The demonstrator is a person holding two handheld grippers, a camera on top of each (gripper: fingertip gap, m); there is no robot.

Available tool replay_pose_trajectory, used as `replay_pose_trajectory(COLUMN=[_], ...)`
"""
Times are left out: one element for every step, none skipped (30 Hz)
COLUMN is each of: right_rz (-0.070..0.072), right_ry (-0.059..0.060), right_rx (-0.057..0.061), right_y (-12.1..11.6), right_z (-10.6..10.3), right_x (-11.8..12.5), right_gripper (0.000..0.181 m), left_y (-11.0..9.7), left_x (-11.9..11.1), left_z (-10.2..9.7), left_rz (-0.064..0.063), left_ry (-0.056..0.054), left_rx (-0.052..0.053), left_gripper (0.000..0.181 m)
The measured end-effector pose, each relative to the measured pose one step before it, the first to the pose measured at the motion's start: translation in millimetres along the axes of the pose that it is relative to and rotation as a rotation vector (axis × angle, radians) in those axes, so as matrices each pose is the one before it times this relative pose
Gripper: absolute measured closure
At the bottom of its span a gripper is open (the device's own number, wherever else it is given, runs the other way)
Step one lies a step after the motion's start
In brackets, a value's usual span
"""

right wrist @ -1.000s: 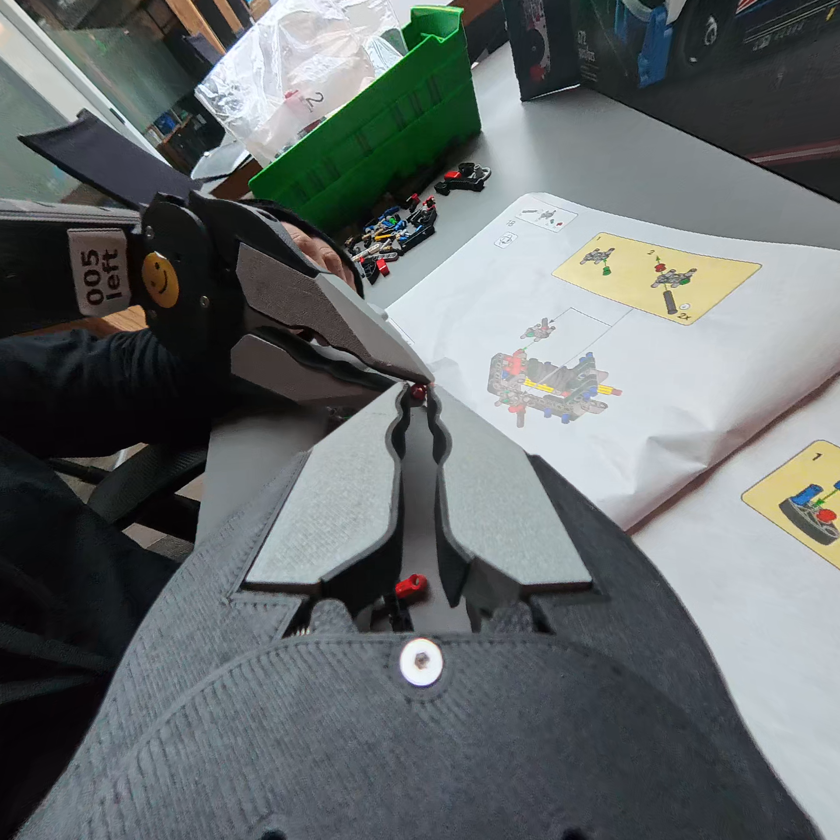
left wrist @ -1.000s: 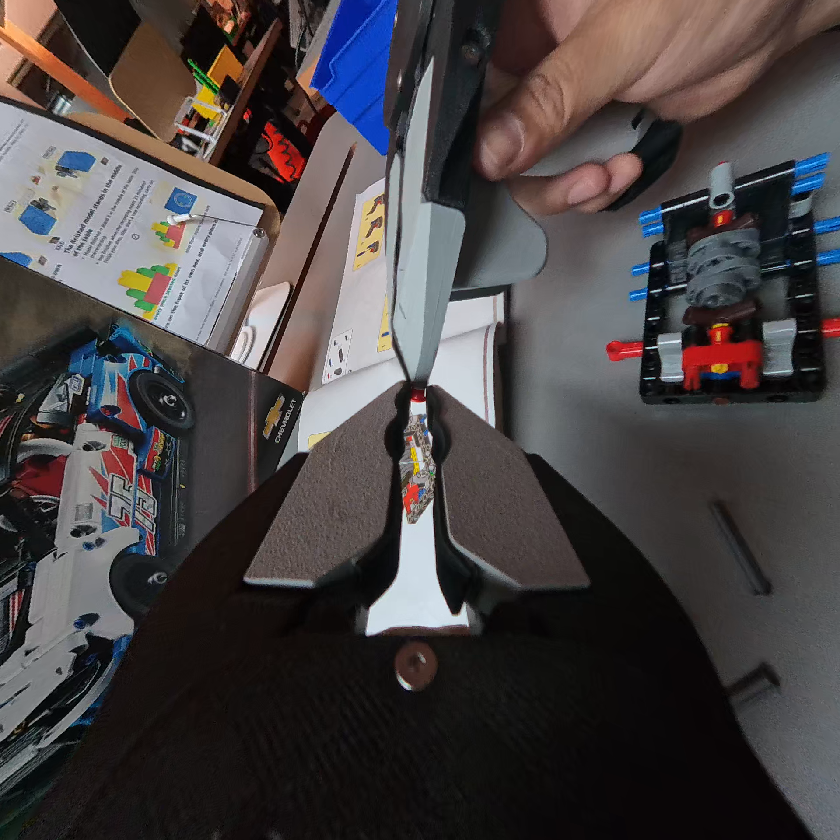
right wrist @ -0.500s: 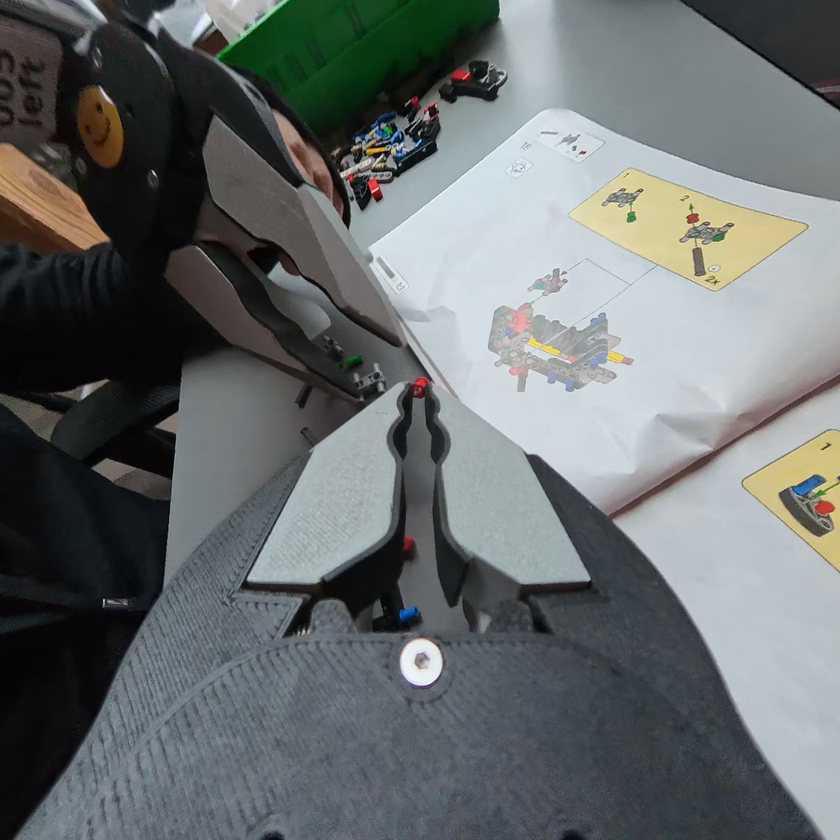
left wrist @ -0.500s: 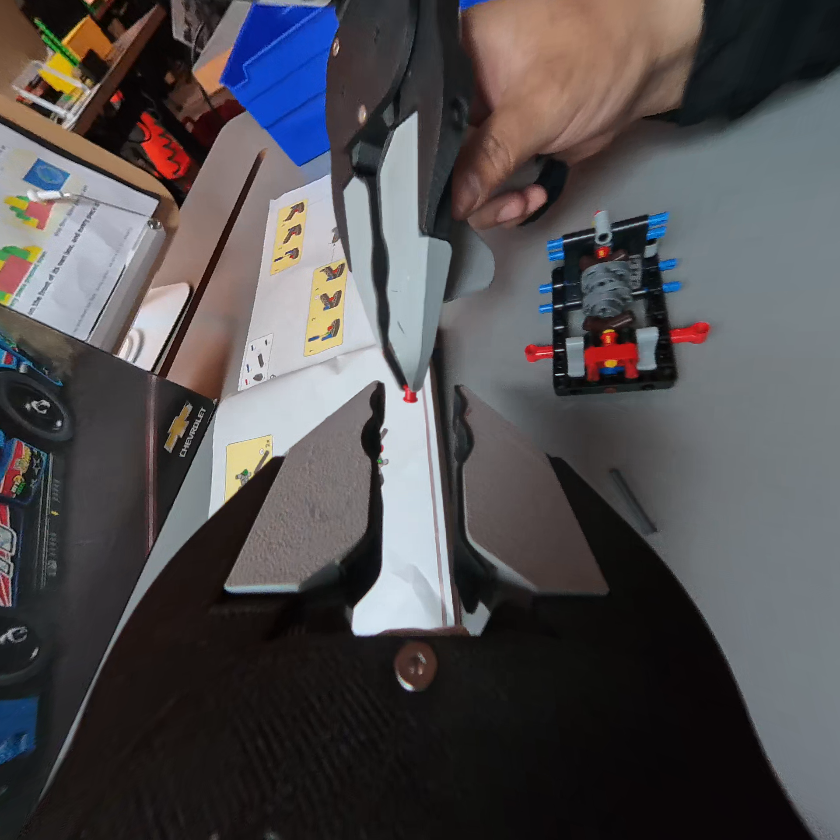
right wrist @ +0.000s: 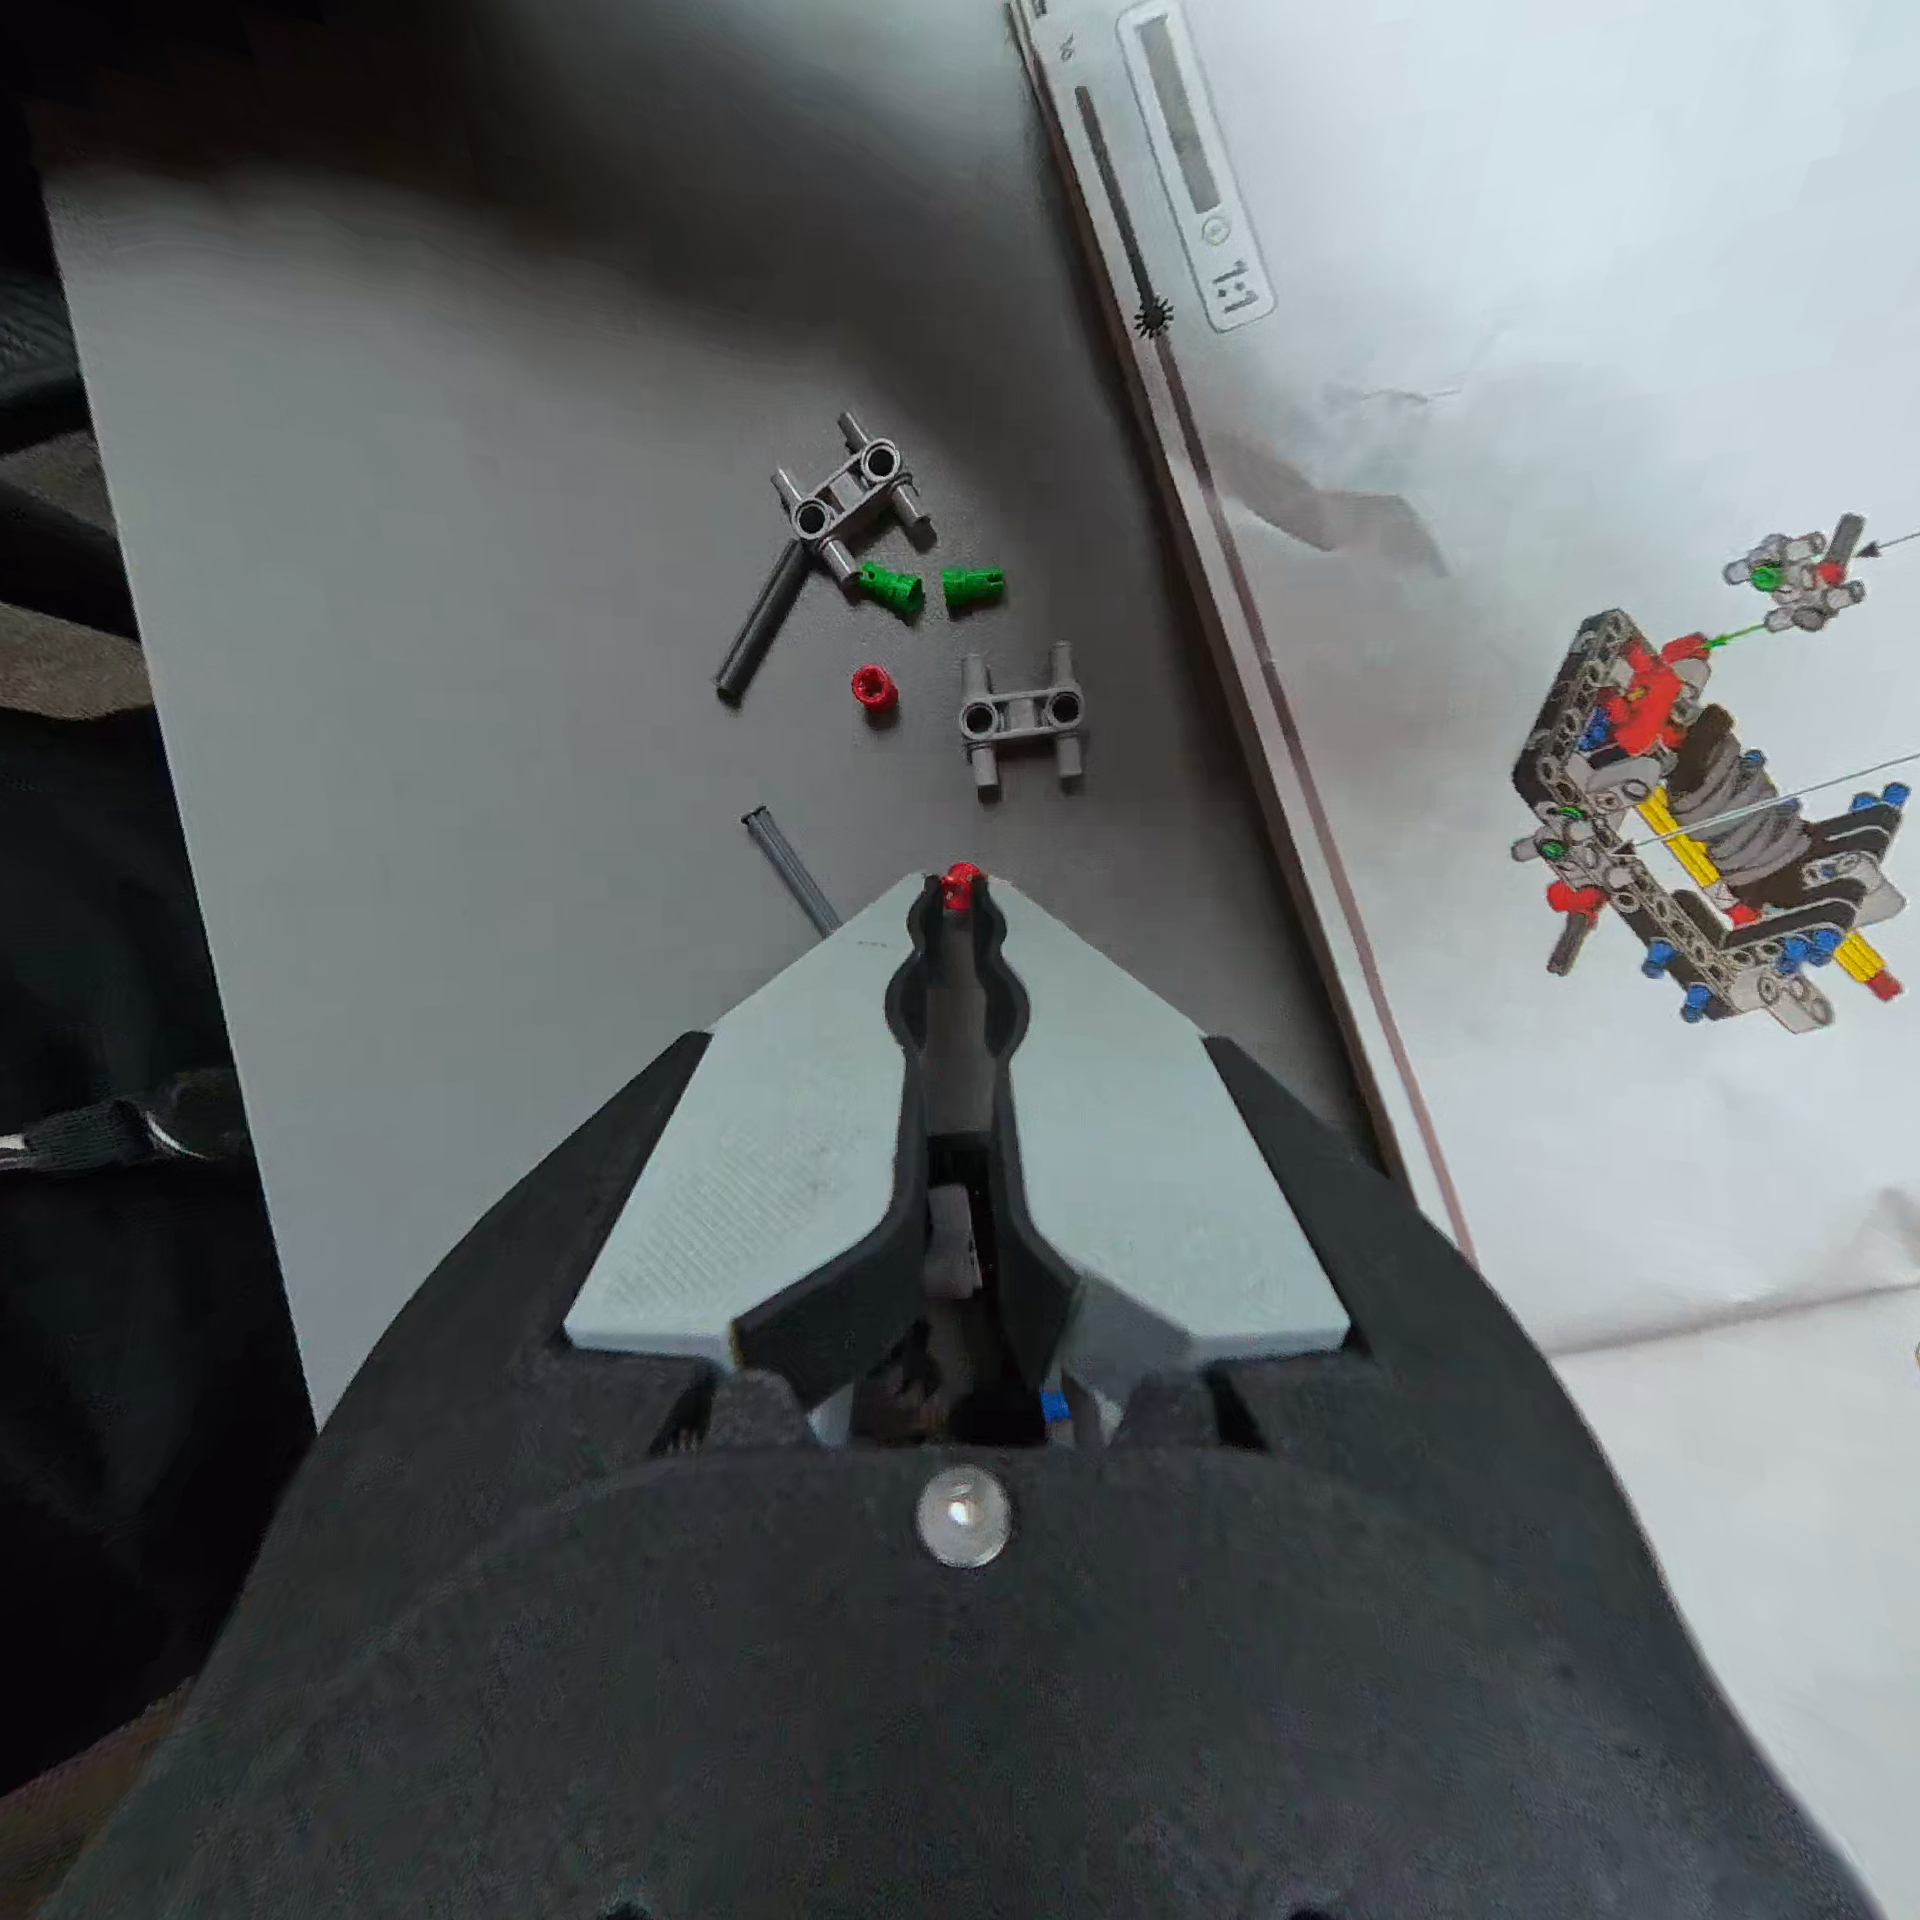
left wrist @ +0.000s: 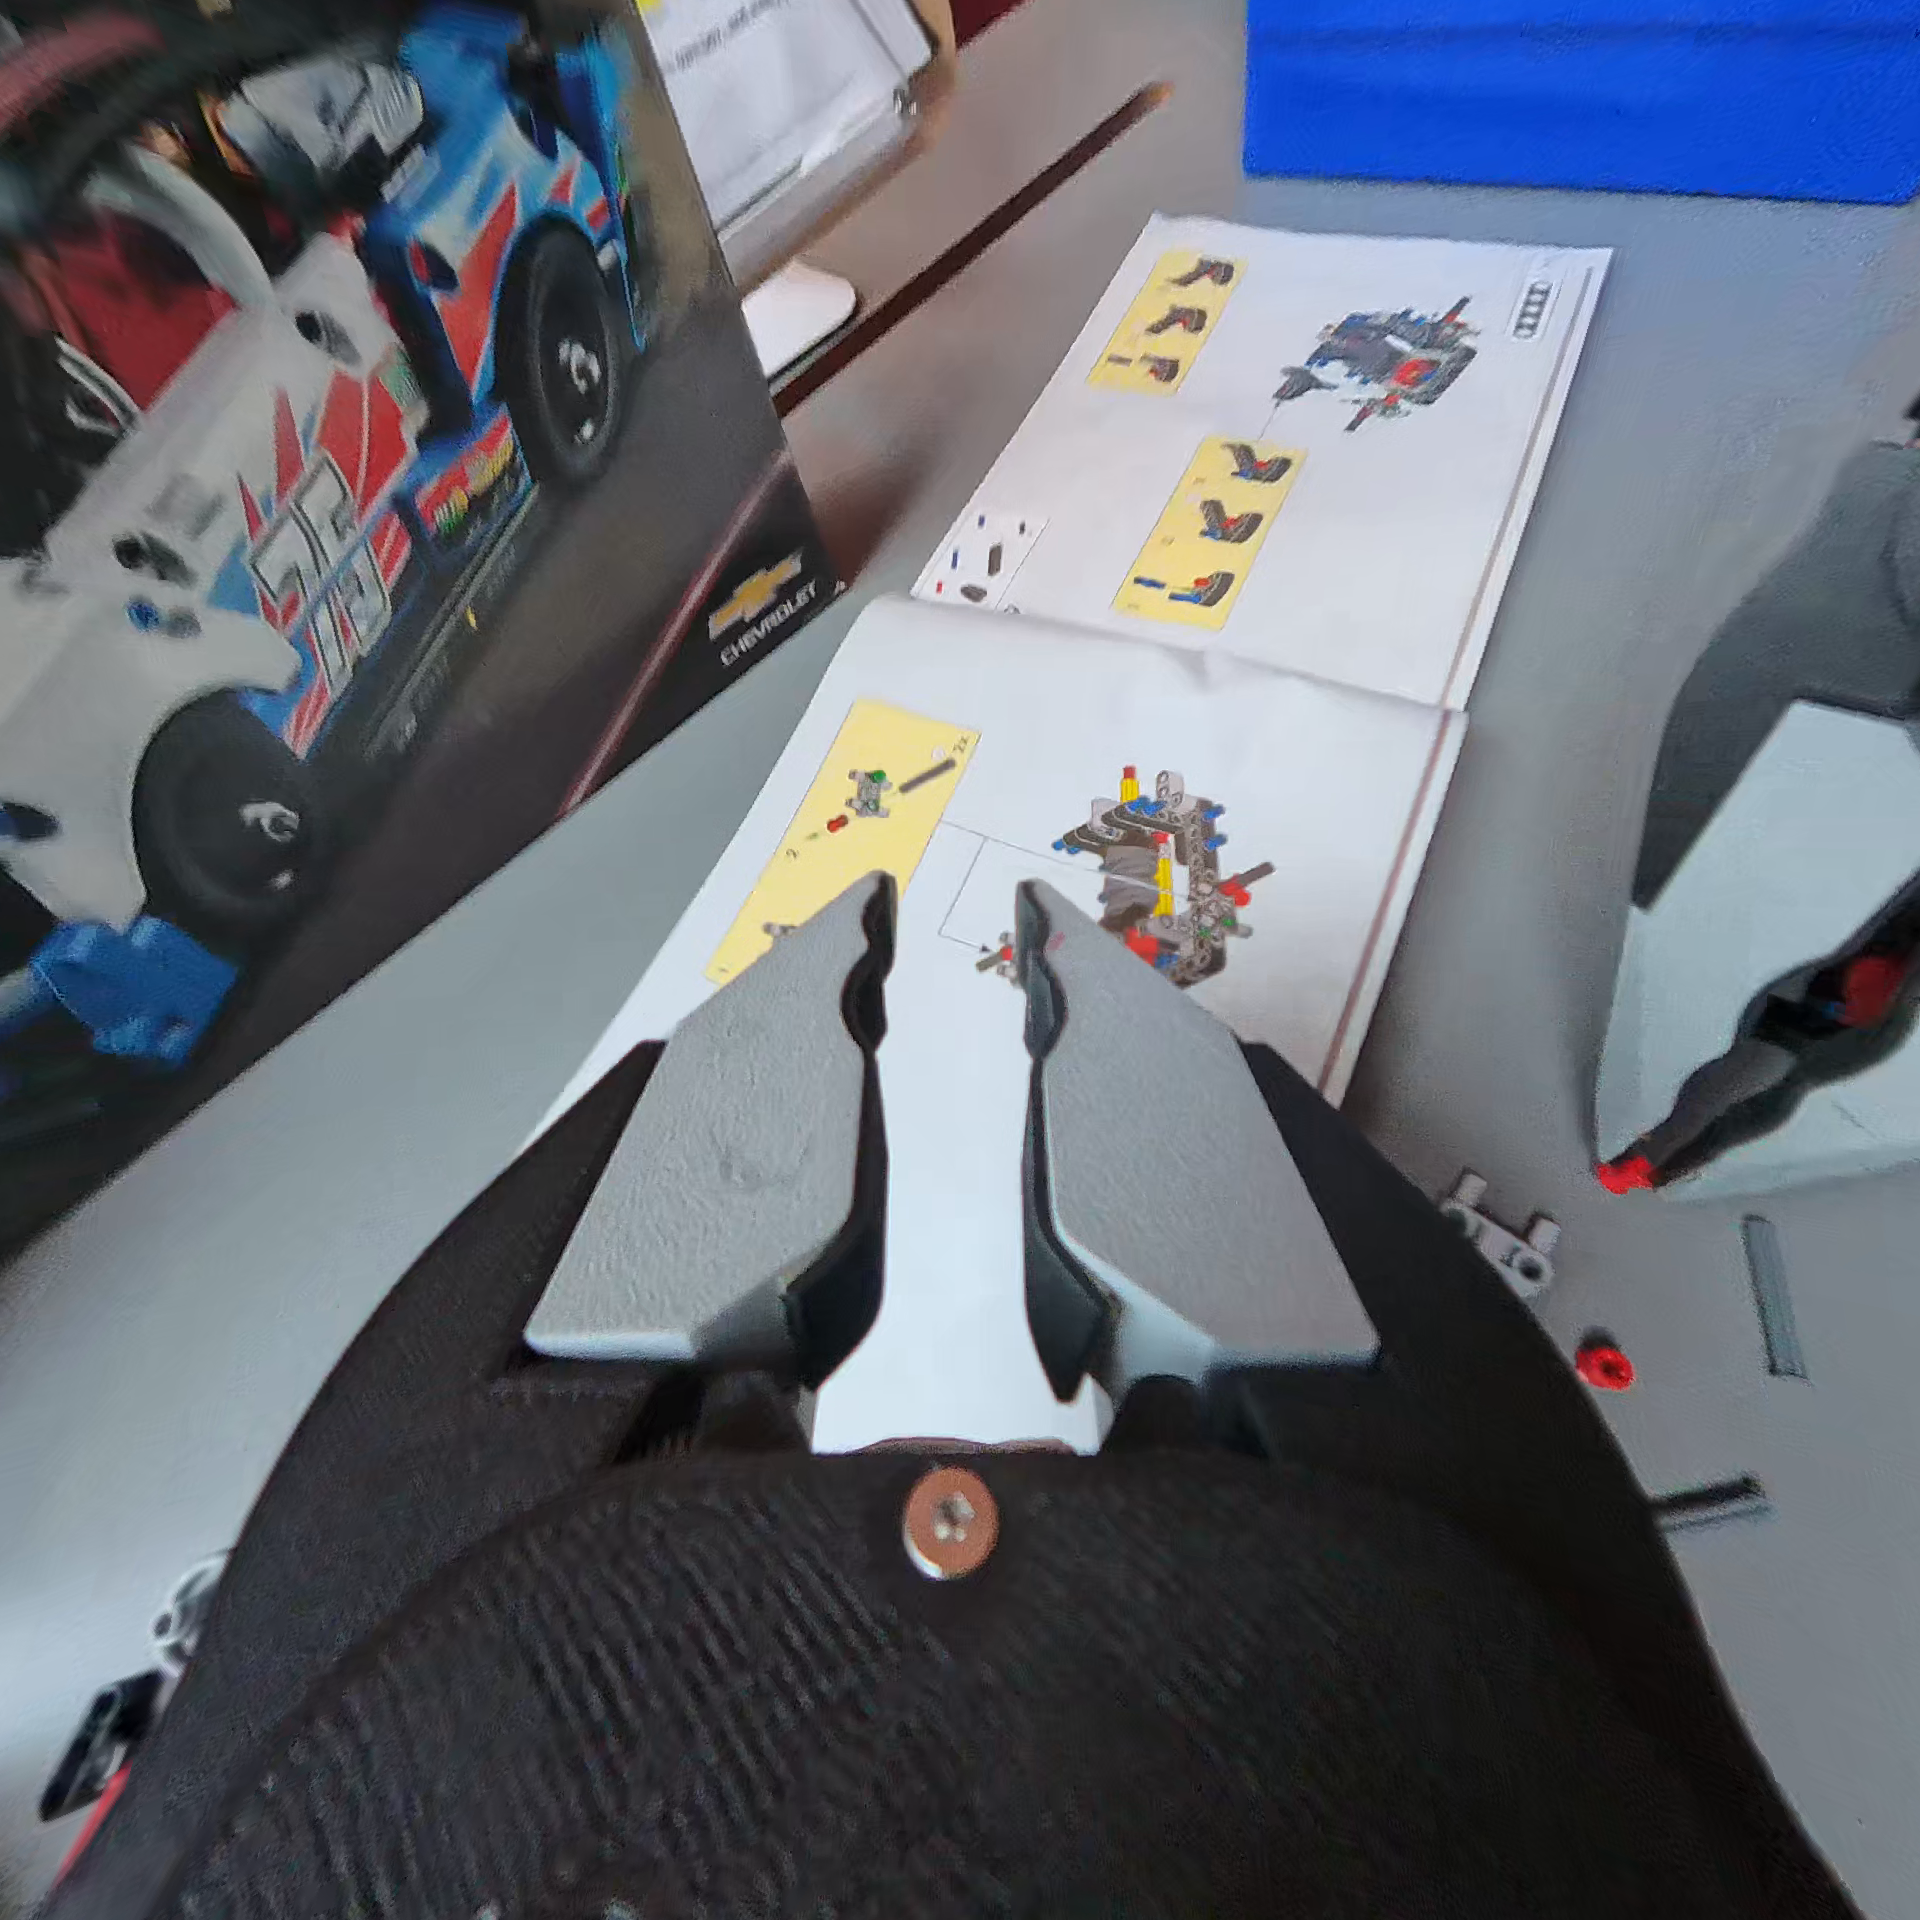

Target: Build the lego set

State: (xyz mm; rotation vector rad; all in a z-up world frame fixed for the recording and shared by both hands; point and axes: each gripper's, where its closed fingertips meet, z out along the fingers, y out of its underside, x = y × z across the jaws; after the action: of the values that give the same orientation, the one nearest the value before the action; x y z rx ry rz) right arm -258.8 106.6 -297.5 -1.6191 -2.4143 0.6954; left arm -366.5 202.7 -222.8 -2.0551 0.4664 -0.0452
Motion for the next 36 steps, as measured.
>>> replay_pose_trajectory(right_rz=[-0.0107, -0.0082, -0.0053, -0.0016, 0.0001, -0.0003, 0.0002, 0.0020, 0.0028, 0.0019, 0.0017, 0.0028, 0.0042, 0.0039, 0.0017, -0.0013, -0.0032, -0.0033, -0.0012, 0.0016, 0.0035, 0.0047, 0.0056, 0.0039, -0.0013, -0.0065, -0.0081, -0.0089, -0.0079, -0.0046, -0.0035, -0.0052, -0.0085, -0.0128, -0.0117, -0.0036], right_ry=[0.0075, 0.0048, -0.0008, -0.0026, 0.0005, 0.0009, -0.0042, -0.0069, -0.0043, -0.0020, -0.0030, -0.0055, -0.0080, -0.0111, -0.0097, -0.0026, 0.0052, 0.0058, 0.0001, -0.0069, -0.0117, -0.0108, -0.0047, 0.0000, 0.0014, 0.0014, 0.0037, 0.0093, 0.0109, 0.0054, -0.0050, -0.0091, 0.0026, 0.0142, 0.0128, 0.0029], right_rx=[-0.0257, -0.0134, -0.0066, -0.0095, -0.0078, -0.0044, -0.0025, -0.0023, -0.0019, -0.0001, 0.0045, 0.0115, 0.0170, 0.0151, 0.0076, 0.0004, -0.0018, 0.0019, 0.0067, 0.0097, 0.0118, 0.0120, 0.0079, 0.0001, -0.0070, -0.0091, -0.0068, -0.0038, 0.0014, 0.0080, 0.0103, 0.0029, -0.0070, -0.0084, -0.0033, 0.0021], right_y=[1.34, -0.77, -1.71, -1.13, -1.34, -1.38, -0.89, -0.29, 0.22, 0.44, 0.05, -0.91, -1.79, -1.65, -0.88, 0.18, 0.56, 0.19, -0.15, -0.37, -0.33, -0.28, 0.38, 1.18, 1.85, 1.66, 1.00, 0.15, -0.68, -1.85, -2.09, -0.82, 0.72, 1.26, 0.67, -0.07], right_z=[2.74, 1.50, 0.86, 1.00, 0.58, 0.38, 0.41, 0.55, 0.32, 0.10, -0.25, -0.58, -0.85, -0.75, -0.51, -0.40, -0.53, -0.67, -0.87, -0.84, -0.40, 0.16, 1.06, 1.78, 2.13, 1.75, 0.77, -0.54, -1.58, -1.96, -1.50, -0.15, 0.76, 0.70, 0.36, -0.24], right_x=[-0.82, -0.92, -1.36, -1.04, -0.22, -0.10, -0.94, -1.21, -0.75, -0.10, -0.18, -0.43, -0.83, -1.15, -1.24, -0.39, 0.47, 0.47, -0.32, -1.19, -1.57, -1.12, -0.22, 0.28, -0.06, -0.64, -0.57, 0.27, 0.70, -0.05, -1.61, -2.25, -0.72, 0.95, 0.81, 0.07], right_gripper=[0.179, 0.179, 0.179, 0.179, 0.179, 0.179, 0.179, 0.179, 0.176, 0.175, 0.174, 0.170, 0.168, 0.168, 0.168, 0.168, 0.168, 0.168, 0.168, 0.168, 0.169, 0.170, 0.171, 0.171, 0.170, 0.169, 0.169, 0.170, 0.169, 0.168, 0.167, 0.166, 0.165, 0.165, 0.165, 0.165], left_y=[2.05, 0.37, 0.32, 0.93, 1.00, 0.57, -0.34, -0.56, -0.47, -0.30, -0.16, 0.24, 0.41, 0.48, 0.24, 0.03, -0.25, -0.15, 0.16, 0.27, 0.39, 0.40, 0.41, 0.35, 0.29, 0.30, 0.16, 0.22, 0.22, 0.16, 0.25, 0.39, 0.38, 0.29, 0.07, 0.03], left_x=[1.86, 2.27, 1.74, 1.37, 1.43, 1.39, 1.02, 1.38, 0.95, 0.45, 0.45, 0.23, 0.21, 0.08, 0.04, 0.22, 0.20, -0.06, -0.14, -0.14, -0.28, -0.05, 0.02, 0.35, 0.04, 0.28, 0.26, 0.23, -0.03, -0.05, 0.07, 0.14, -0.09, -0.33, -0.14, -0.07], left_z=[2.26, 1.50, 1.12, 0.72, 0.61, 0.24, 0.03, -0.05, -0.18, -0.15, -0.04, 0.22, 0.20, 0.22, 0.07, -0.01, -0.18, 0.07, 0.01, 0.16, 0.23, 0.40, 0.33, 0.41, 0.30, 0.30, 0.22, 0.18, 0.15, 0.17, 0.16, 0.23, 0.23, 0.07, -0.05, 0.03], left_rz=[-0.0126, -0.0036, 0.0032, 0.0088, 0.0104, 0.0090, 0.0067, 0.0052, 0.0023, 0.0000, -0.0025, -0.0058, -0.0058, -0.0035, -0.0017, -0.0006, 0.0002, -0.0002, -0.0002, -0.0004, -0.0010, -0.0014, -0.0010, 0.0005, 0.0018, 0.0027, 0.0025, 0.0017, 0.0011, 0.0002, -0.0012, -0.0021, -0.0016, -0.0010, -0.0004, -0.0004], left_ry=[0.0168, 0.0128, 0.0053, 0.0014, 0.0008, 0.0007, -0.0005, 0.0038, 0.0036, 0.0022, 0.0040, 0.0048, 0.0044, 0.0029, 0.0012, 0.0013, 0.0011, -0.0005, -0.0006, -0.0002, 0.0000, 0.0003, 0.0008, 0.0013, -0.0011, -0.0009, 0.0000, 0.0000, -0.0002, -0.0002, 0.0016, 0.0025, 0.0011, -0.0008, 0.0001, 0.0002], left_rx=[-0.0086, 0.0008, -0.0014, -0.0074, -0.0094, -0.0074, -0.0009, 0.0013, 0.0011, 0.0014, 0.0013, 0.0001, -0.0017, -0.0018, -0.0013, -0.0002, 0.0012, 0.0010, -0.0003, -0.0012, -0.0013, -0.0016, -0.0014, -0.0019, -0.0019, -0.0012, -0.0015, -0.0017, -0.0010, -0.0003, -0.0008, -0.0013, -0.0013, -0.0005, 0.0000, -0.0004], left_gripper=[0.161, 0.161, 0.161, 0.161, 0.161, 0.161, 0.161, 0.161, 0.161, 0.161, 0.161, 0.161, 0.161, 0.161, 0.161, 0.162, 0.162, 0.162, 0.162, 0.162, 0.162, 0.162, 0.162, 0.162, 0.162, 0.162, 0.162, 0.162, 0.162, 0.162, 0.162, 0.162, 0.162, 0.162, 0.162, 0.162])
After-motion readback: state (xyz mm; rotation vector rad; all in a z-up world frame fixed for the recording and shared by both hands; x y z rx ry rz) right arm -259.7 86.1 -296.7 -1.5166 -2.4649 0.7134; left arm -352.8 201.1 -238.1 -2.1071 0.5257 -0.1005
